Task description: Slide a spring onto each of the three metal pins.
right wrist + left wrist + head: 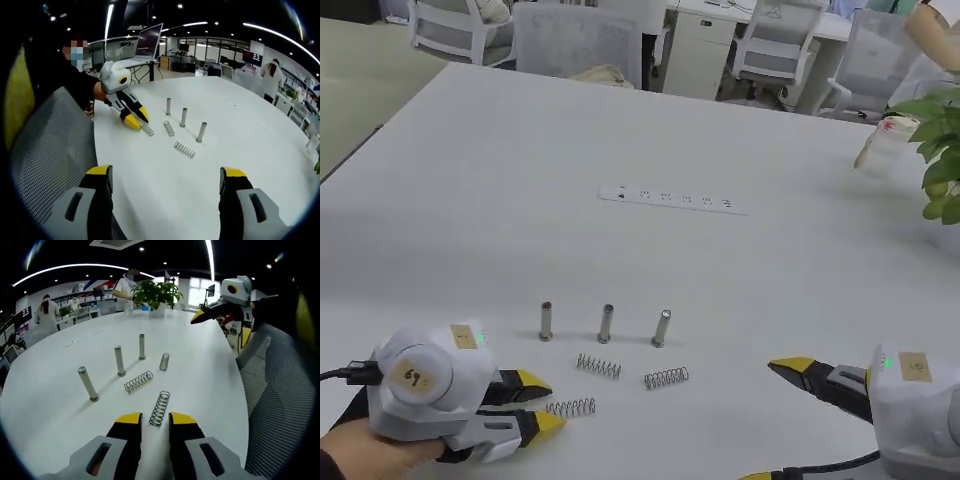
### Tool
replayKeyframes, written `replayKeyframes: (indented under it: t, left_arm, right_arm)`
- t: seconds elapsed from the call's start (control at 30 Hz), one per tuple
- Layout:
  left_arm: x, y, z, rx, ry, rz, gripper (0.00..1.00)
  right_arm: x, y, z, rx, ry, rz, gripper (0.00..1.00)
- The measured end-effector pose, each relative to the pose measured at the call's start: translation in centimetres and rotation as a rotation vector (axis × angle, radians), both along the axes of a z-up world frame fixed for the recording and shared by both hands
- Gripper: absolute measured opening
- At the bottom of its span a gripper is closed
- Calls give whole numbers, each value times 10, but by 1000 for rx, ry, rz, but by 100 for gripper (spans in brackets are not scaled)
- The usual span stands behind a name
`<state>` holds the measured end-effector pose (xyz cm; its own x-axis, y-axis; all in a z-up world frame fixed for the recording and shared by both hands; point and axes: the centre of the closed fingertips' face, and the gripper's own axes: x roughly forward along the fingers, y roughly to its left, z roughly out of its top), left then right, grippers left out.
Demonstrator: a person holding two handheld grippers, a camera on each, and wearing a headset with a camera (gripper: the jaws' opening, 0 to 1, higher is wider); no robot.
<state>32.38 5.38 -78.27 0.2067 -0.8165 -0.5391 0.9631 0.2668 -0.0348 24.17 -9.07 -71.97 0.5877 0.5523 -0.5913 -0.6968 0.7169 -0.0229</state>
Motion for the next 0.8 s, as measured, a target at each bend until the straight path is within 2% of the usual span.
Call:
replayKeyframes:
  t: [0.37,0.5,0.6,0.8]
  left_arm:
    - [-2,-2,-6,14,-14,-20,6]
    - [0,-1,-7,14,-27,-17,4]
    - [-1,-2,-7,17,-57,-26,4]
    - [-2,-3,-6,12,-65,-38,3]
  right_arm:
    - [1,-1,-1,1,1,1,87]
    - [1,1,-1,3,0,4,87]
    - [0,2,-1,2,-1,8,87]
    - [1,4,0,2,-5,11,87]
